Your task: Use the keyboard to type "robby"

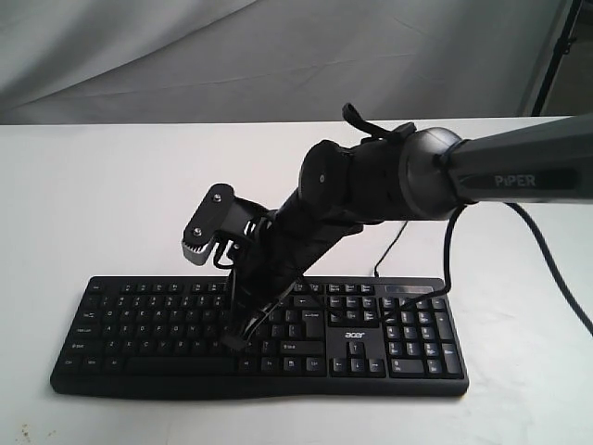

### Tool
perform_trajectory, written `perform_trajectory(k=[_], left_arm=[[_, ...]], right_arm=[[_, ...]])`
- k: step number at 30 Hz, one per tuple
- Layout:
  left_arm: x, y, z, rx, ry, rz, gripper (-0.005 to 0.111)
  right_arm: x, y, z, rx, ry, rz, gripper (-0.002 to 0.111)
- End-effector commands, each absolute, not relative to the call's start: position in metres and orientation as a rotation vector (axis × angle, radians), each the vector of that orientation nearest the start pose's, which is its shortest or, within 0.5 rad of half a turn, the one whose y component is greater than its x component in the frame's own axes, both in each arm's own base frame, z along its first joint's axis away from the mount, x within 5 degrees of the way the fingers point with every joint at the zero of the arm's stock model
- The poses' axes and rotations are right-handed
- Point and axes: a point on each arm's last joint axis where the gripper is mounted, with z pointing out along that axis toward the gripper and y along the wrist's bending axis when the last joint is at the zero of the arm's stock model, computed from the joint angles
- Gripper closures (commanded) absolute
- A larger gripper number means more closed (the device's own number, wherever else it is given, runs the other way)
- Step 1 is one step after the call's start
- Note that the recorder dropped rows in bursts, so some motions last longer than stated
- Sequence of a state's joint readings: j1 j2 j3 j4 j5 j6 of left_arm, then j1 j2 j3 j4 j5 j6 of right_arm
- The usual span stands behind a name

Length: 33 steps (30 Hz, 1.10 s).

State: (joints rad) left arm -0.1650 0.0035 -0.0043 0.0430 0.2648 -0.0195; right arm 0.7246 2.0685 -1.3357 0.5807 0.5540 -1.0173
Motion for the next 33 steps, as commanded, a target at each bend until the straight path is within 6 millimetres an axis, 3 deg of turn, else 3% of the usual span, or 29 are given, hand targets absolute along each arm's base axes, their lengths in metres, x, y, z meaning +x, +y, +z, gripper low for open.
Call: perform_trajectory(k=[1,8,13,24,28,33], left_arm=[[0.055,-0.008,0.19,0.161,1.736,-0.097,0.107],[0.055,-0.008,0.19,0.161,1.736,-0.097,0.107],[0.055,-0.008,0.19,0.161,1.736,-0.097,0.107],[0.055,-0.008,0.19,0.161,1.736,-0.097,0.107],[0.055,-0.008,0.19,0.161,1.736,-0.097,0.107],[0.055,-0.008,0.19,0.161,1.736,-0.097,0.107]], right_arm=[[0.299,0.296,0.14,-1.604,2.155,0.462,0.108],[0.299,0.296,0.14,-1.602,2.153,0.456,0.108],[0.3,0.296,0.128,-1.603,2.175,0.451,0.108],[0.301,0.296,0.135,-1.588,2.16,0.45,0.108],[0.292,0.304,0.157,-1.594,2.089,0.456,0.108],[0.279,0.331,0.154,-1.647,2.034,0.485,0.108]])
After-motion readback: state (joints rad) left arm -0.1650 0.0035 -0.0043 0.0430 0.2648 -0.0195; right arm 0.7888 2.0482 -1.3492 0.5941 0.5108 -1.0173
